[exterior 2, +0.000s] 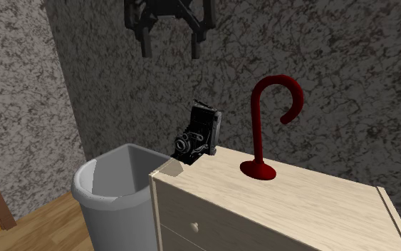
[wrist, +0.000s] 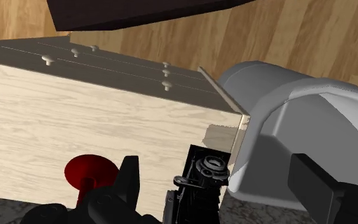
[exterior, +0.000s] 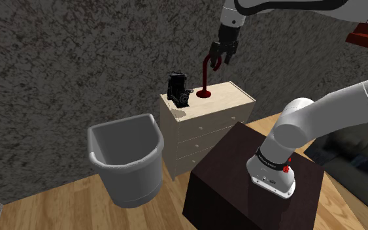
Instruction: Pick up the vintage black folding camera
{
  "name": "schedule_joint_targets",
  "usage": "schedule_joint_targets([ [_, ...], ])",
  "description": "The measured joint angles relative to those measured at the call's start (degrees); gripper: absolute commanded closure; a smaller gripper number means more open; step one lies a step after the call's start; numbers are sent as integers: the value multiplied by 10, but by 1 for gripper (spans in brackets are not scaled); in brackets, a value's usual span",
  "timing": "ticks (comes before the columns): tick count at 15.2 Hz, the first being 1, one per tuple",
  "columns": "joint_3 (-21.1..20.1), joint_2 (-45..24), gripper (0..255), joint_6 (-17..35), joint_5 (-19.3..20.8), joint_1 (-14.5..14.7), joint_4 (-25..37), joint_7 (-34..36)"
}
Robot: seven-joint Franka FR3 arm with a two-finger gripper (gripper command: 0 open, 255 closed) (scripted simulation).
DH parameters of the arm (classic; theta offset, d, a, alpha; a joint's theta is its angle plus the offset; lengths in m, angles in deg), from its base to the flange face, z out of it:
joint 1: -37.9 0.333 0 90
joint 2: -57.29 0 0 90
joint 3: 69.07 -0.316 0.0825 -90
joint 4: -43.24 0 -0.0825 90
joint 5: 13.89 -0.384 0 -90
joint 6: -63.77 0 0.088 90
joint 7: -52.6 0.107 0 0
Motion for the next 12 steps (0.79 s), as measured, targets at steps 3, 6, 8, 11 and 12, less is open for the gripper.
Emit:
schedule_joint_targets([
  [3,1,-48,0,53,-9,0,-5,14],
  [6,1,-103,0,102,-19,0,0,26],
  [8,3,-145,0,137,-26,0,6,32],
  [11,5,-204,0,179,-38,1,23,41],
  [12,4,-221,0,195,-43,2,24,45],
])
